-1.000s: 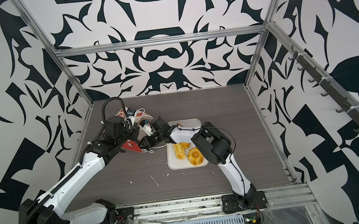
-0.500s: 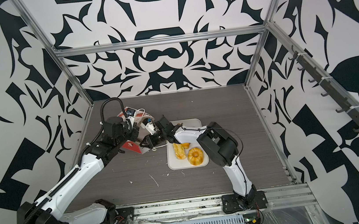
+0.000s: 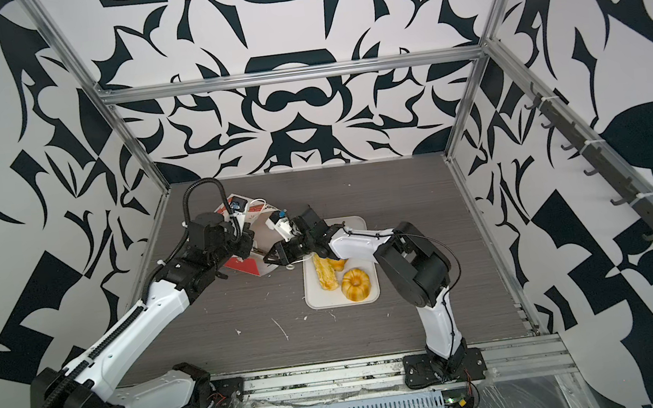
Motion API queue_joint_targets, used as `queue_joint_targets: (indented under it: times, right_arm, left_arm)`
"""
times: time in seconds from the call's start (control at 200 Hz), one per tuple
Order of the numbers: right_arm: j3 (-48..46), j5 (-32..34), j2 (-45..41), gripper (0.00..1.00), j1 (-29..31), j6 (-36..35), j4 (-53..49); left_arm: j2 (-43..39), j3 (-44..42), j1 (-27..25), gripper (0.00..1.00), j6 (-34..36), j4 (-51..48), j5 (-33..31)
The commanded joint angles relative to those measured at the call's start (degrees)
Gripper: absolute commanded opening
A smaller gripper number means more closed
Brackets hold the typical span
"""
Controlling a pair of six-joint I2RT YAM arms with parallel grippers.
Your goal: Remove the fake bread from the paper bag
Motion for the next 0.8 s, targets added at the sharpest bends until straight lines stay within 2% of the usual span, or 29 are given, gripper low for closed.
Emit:
queue_joint_targets:
  times: [0.0,0.32,0.795]
  right_arm:
    - [0.2,0.2,-4.9,0.00,-1.3,-0.6,1.2]
    - [-1.9,3.0,-10.1,0.00,-1.7,-6.1,-6.4]
    - [-6.9,2.8,-12.1,0.00,-3.6,-3.3,-2.8]
  left_arm:
    - [0.6,-0.3,0.0,0.00,-1.0,-1.1,-0.7]
    - [0.8,-0.2,0.0,0.00,-0.9,-0.3,-1.2]
    - [-0.3,-0.4,0.0,0.00,-0.5,-0.9,-1.6]
